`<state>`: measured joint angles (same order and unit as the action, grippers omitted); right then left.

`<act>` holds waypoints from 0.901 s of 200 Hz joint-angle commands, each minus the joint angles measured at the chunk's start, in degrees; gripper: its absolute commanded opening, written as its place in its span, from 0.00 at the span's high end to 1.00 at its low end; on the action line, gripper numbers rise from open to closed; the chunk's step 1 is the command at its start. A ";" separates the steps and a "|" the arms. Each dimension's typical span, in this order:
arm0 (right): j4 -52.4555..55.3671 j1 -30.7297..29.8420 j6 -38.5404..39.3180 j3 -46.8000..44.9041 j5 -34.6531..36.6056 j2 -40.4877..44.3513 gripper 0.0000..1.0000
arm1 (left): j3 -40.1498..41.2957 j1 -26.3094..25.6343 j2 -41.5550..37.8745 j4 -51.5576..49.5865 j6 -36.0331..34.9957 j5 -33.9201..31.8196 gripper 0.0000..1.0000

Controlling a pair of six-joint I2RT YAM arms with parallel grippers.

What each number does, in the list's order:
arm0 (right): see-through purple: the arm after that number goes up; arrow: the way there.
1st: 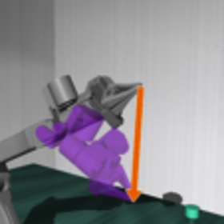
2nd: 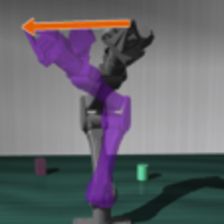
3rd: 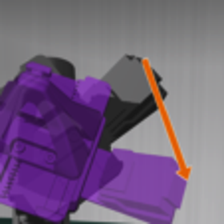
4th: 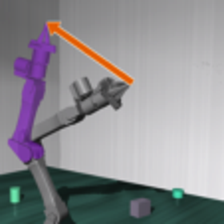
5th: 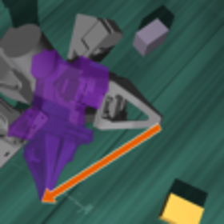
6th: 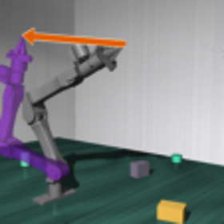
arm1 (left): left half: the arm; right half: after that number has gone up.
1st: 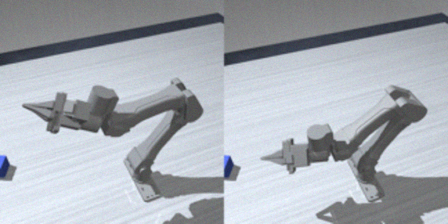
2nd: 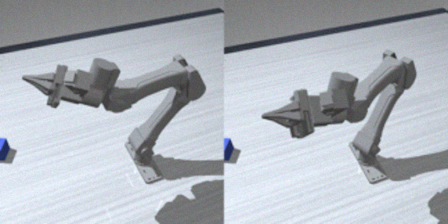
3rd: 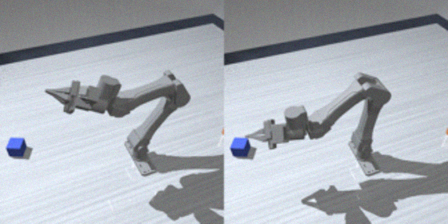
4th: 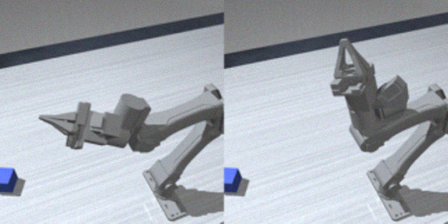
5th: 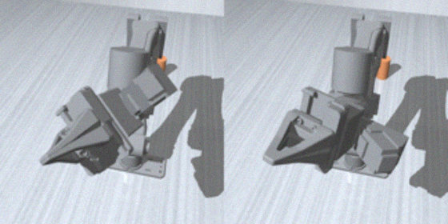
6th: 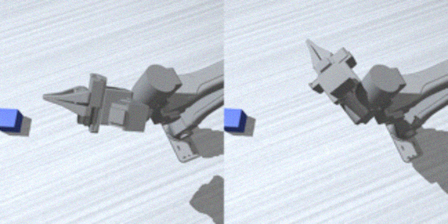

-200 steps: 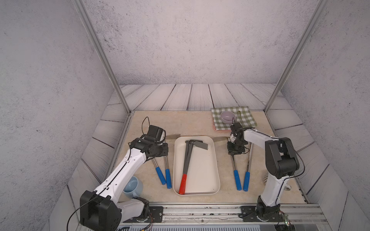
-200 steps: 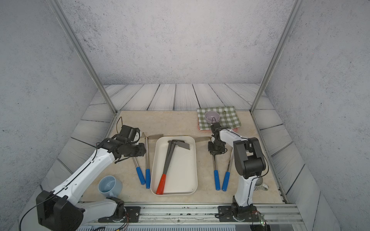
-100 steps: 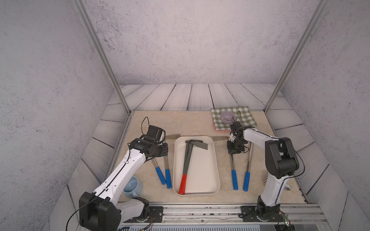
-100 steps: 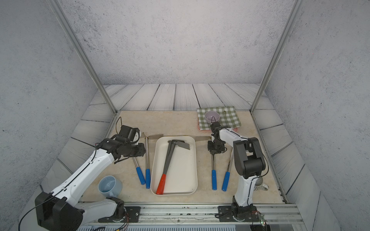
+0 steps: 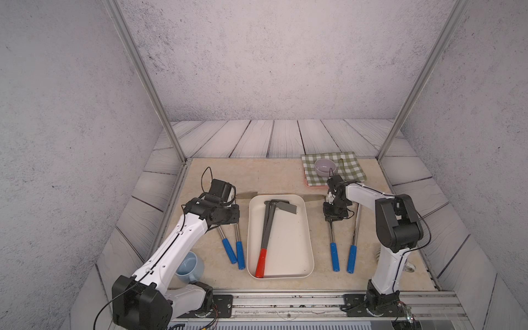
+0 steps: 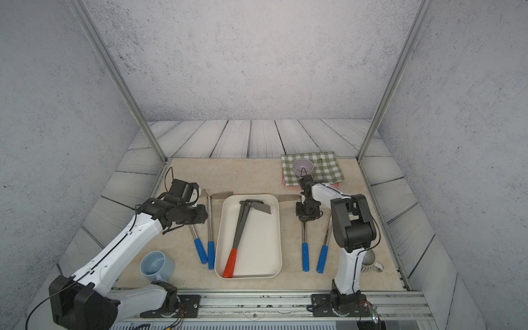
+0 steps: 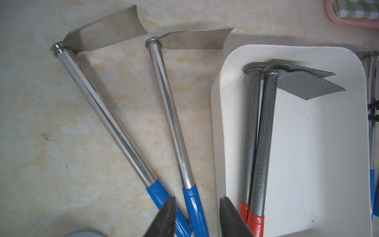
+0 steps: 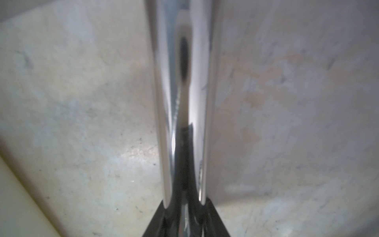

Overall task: Put the small hoe into the storage box
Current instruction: Pick up the hoe from the center of the board.

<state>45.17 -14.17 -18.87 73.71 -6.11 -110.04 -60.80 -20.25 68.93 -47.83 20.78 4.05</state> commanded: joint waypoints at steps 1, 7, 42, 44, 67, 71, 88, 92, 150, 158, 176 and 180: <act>1.08 -0.02 -0.37 0.69 -0.57 0.04 0.77 | -0.02 0.45 -1.16 -1.26 -0.30 -0.81 0.61; 1.46 -0.05 -0.33 1.05 -0.57 0.68 0.79 | 0.08 0.45 -1.24 -1.21 -0.30 -0.80 0.61; 6.48 -0.32 0.52 5.52 0.03 5.32 0.80 | 0.05 0.47 -1.65 -1.65 -0.30 -1.22 0.61; 6.85 -0.33 0.51 5.91 0.15 5.59 0.80 | 0.04 0.43 -1.68 -1.72 -0.30 -1.19 0.61; 11.44 -0.50 -0.21 9.43 1.90 9.03 0.79 | -0.34 0.47 -1.82 -2.03 -0.21 -1.26 0.61; 12.17 -0.50 -0.45 9.95 2.26 9.65 0.80 | -0.37 0.43 -1.86 -2.13 -0.14 -1.27 0.61; 14.43 -0.46 -1.02 11.95 2.18 12.29 0.96 | -0.64 0.45 -2.25 -2.50 0.04 -1.37 0.61; 15.13 -0.50 -1.31 12.44 2.03 12.85 0.99 | -0.77 0.47 -2.35 -2.61 0.08 -1.41 0.61; 25.90 -6.48 -10.57 22.36 3.21 16.45 1.00 | -1.86 0.48 -3.95 -4.34 0.44 -2.07 0.61; 27.43 -8.51 -12.81 23.92 3.93 15.92 1.00 | -1.95 0.45 -4.19 -4.45 0.54 -2.21 0.61; 28.99 -13.93 -16.50 26.63 6.12 14.42 1.00 | -2.07 0.47 -4.82 -4.77 0.75 -2.27 0.61; 29.42 -15.08 -17.80 27.22 7.01 14.05 1.00 | -2.17 0.47 -4.92 -4.93 0.76 -2.22 0.61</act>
<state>69.73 -23.44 -28.88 96.86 -2.63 -95.33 -61.39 -20.25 65.39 -50.89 21.02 2.63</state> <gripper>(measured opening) 0.243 0.394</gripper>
